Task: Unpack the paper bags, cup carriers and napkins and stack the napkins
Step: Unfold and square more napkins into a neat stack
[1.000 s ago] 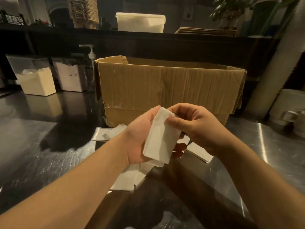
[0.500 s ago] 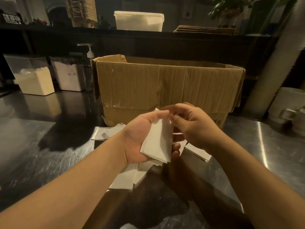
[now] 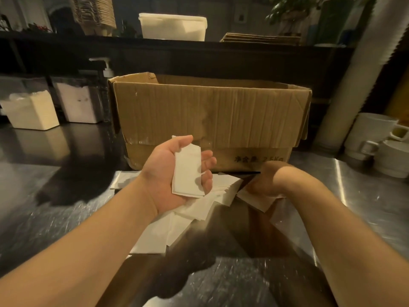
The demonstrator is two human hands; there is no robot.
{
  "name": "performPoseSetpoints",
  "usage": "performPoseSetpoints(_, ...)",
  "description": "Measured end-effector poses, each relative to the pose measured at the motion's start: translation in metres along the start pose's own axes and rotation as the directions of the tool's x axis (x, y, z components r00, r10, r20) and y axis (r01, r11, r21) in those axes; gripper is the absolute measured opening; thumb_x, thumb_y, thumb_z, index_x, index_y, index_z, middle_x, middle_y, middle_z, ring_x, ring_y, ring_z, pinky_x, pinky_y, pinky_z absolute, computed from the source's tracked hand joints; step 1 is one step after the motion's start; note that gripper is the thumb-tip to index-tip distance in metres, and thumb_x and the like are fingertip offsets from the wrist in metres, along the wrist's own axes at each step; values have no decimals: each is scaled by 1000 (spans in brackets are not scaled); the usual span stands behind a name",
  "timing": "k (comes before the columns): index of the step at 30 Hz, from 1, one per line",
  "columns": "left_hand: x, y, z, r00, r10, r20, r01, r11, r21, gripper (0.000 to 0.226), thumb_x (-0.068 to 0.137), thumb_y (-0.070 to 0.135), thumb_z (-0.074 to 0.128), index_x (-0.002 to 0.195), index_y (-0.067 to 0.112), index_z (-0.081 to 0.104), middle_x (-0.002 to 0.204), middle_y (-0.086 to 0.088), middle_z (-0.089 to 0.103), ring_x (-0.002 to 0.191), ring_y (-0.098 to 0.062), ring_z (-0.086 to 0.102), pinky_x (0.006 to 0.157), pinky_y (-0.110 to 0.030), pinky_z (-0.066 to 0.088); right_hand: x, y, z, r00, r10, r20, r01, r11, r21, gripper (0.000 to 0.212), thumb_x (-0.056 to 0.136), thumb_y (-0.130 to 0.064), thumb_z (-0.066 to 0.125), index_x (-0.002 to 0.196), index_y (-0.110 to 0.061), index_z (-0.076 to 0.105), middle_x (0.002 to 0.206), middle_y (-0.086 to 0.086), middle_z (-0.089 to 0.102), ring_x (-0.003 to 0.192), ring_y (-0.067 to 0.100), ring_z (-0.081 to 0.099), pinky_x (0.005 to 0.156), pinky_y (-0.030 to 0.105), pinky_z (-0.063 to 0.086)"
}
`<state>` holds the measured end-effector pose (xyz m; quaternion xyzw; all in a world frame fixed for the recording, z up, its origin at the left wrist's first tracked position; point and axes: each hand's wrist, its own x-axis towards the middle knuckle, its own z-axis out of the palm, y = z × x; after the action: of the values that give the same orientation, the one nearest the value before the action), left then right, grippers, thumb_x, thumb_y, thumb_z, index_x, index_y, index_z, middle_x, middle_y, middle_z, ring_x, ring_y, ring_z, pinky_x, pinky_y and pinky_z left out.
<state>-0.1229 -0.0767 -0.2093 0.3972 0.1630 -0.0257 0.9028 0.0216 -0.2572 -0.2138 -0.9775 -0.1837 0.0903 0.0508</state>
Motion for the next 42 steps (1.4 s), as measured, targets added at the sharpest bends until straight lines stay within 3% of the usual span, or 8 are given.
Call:
performPoseSetpoints(8,2,-1,0,999,15,-47,-14,1000,21,53,87,44,62,129,11,65,103,-12,71,77,-25,63,71,-34,51,-6,2,-8,999,-22,43,12,975,224,59,89,-39,76,137,-14,56,110,4,58,98,24,56,79,33,49)
performPoseSetpoints(13,1,-1,0,998,27,-60,-26,999,31,51,88,44,61,126,11,67,102,-12,72,78,-25,63,70,-35,51,-14,3,-16,987,-129,92,79,906,416,40,89,-36,76,123,-19,63,110,8,68,98,32,69,76,40,61)
performPoseSetpoints(18,1,-2,0,998,48,-52,-47,999,20,47,89,42,60,123,8,66,99,-13,68,77,-25,60,70,-35,50,-30,7,-25,877,-472,93,206,542,815,26,86,-25,75,111,-18,69,102,4,77,96,25,75,89,46,61)
performPoseSetpoints(24,-5,-3,5,998,41,-47,-35,992,121,44,90,46,60,116,11,66,111,-14,66,107,-31,60,87,-39,50,-39,1,-28,696,-718,19,295,310,904,25,73,-28,79,98,-24,78,106,7,75,104,28,73,84,35,62)
performPoseSetpoints(29,-10,-6,14,1000,12,-4,-10,963,268,45,101,48,46,101,15,77,86,-12,73,75,-29,73,71,-37,60,-44,-12,-23,698,-706,-120,426,275,862,48,75,-34,74,117,-13,69,114,7,74,109,29,71,99,46,57)
performPoseSetpoints(32,-8,-9,13,1000,22,21,-28,936,351,44,100,52,48,118,19,72,87,-12,73,79,-29,71,90,-47,58,-43,-19,-18,738,-644,-203,475,282,833,50,71,-43,74,114,-18,71,112,3,74,109,29,70,102,51,54)
performPoseSetpoints(37,-4,-11,7,996,-20,83,-9,946,324,65,92,75,43,115,25,78,109,-15,76,91,-33,75,86,-47,61,-41,-25,-11,776,-570,-270,490,277,826,32,82,-32,70,112,-20,70,104,-6,75,101,17,73,82,31,62)
performPoseSetpoints(42,-7,-11,8,984,-28,177,-28,952,306,66,74,65,65,126,25,69,105,-16,75,88,-33,75,80,-45,62,-44,-33,-6,811,-504,-296,486,300,821,24,89,-21,71,112,-24,67,105,-7,72,98,17,72,73,36,64)
